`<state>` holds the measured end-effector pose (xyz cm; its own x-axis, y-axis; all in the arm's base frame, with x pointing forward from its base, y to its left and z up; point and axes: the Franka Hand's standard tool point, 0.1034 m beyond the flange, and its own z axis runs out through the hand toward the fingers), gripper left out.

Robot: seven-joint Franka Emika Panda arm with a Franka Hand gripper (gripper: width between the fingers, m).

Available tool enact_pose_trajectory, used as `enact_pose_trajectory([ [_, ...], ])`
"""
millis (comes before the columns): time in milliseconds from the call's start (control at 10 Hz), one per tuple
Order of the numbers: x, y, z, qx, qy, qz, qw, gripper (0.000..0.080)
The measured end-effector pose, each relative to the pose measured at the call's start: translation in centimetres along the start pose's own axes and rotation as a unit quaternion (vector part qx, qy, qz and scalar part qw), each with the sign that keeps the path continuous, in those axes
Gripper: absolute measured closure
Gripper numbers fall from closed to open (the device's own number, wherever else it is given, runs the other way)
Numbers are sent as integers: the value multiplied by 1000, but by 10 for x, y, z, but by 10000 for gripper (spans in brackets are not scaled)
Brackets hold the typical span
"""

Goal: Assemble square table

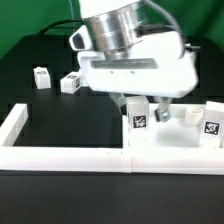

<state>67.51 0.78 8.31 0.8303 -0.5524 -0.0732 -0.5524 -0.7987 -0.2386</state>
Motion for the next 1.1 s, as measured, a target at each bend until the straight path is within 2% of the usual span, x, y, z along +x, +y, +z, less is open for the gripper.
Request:
enact_pose_trajectory([
  [100,3,-1,-1,-12,5,-109,994,151],
  [200,0,3,1,-26,-12,-192,981,151],
  [300,1,1,3,-35,-28,-261,964,151],
  [400,4,-1,3,-30,-20,-238,970,151],
  [900,4,0,4,-32,-21,-239,970,151],
  [1100,7,12,7,-37,-29,-268,962,151],
])
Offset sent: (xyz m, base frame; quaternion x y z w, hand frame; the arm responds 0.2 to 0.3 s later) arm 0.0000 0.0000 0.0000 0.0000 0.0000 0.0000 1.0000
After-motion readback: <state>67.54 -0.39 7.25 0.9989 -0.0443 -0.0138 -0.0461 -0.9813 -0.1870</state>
